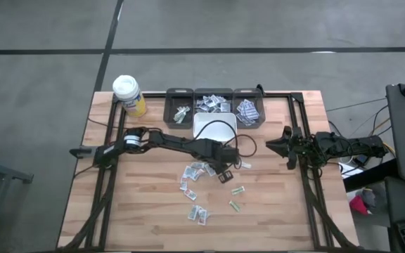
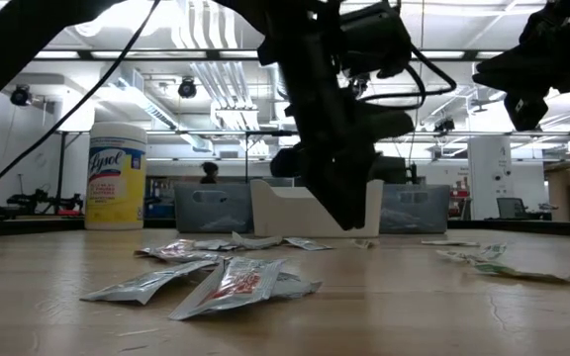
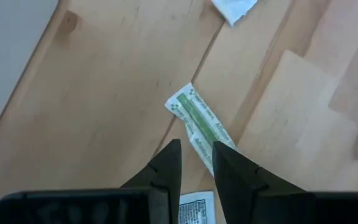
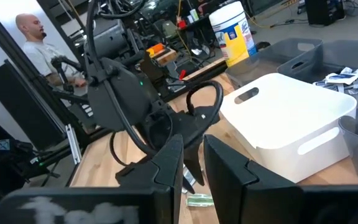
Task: Pick & Place First Aid Supplies
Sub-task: Put the green bandage pack into the left black bin
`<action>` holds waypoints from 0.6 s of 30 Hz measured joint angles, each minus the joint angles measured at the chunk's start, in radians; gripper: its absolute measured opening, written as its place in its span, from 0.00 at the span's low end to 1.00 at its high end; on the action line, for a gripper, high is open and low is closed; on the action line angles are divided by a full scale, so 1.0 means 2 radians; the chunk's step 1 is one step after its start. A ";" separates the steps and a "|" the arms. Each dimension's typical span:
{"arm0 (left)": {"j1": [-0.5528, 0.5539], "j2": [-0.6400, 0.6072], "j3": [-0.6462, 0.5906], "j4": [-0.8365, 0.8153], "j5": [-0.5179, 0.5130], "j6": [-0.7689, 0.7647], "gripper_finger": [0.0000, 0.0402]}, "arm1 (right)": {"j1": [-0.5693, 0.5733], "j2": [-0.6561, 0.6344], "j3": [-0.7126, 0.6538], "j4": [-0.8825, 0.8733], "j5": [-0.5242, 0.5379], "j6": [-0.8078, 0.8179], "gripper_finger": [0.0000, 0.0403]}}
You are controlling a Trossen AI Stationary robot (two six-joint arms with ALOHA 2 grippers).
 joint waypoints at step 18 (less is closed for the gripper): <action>0.000 0.000 -0.032 0.039 0.005 -0.039 0.21 | 0.000 0.000 0.000 0.000 0.000 0.000 0.16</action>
